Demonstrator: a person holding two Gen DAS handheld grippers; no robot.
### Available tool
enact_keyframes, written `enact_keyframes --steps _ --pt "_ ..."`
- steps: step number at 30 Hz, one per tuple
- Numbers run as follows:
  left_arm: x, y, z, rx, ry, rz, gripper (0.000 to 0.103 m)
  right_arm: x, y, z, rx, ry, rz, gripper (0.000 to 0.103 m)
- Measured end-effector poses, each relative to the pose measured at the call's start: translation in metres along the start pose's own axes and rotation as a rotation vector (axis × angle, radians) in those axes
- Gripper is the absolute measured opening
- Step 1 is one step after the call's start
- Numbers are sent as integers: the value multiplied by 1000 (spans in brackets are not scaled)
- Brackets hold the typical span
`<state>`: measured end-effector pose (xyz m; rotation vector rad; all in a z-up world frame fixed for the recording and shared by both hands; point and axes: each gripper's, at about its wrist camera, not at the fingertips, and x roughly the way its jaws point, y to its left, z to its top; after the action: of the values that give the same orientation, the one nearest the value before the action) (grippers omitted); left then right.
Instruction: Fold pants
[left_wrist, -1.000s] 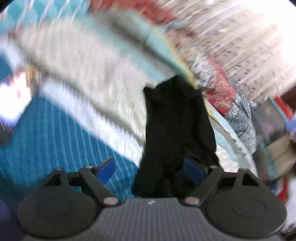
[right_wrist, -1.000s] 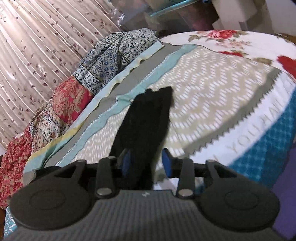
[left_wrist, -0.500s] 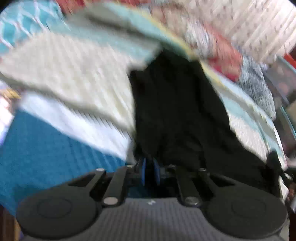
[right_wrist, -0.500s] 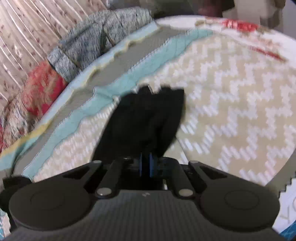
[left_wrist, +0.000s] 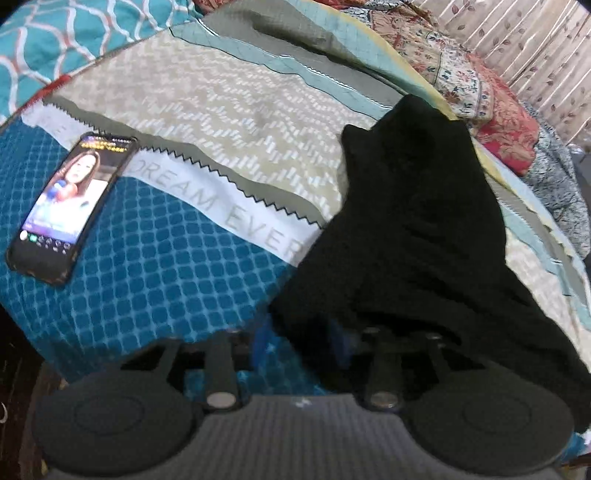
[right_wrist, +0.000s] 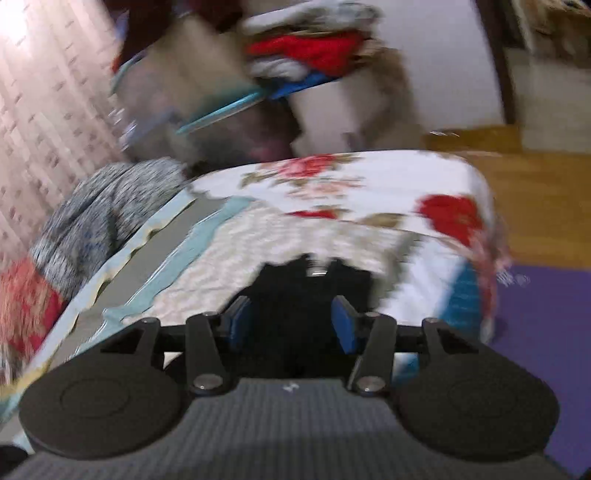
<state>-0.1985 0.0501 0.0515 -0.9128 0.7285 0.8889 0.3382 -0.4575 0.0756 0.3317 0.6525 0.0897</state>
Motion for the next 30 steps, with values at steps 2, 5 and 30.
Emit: enact_keyframes --steps 2,5,30 --pt "-7 -1 -1 -26 -1 -30 78 -6 -18 3 55 -20 -21 52" --pt "-11 -12 -8 -62 47 -87 92 -1 -32 3 116 -14 -14 52" --pt "7 -11 -19 -163 162 -51 16 24 -31 -6 26 9 -62 15"
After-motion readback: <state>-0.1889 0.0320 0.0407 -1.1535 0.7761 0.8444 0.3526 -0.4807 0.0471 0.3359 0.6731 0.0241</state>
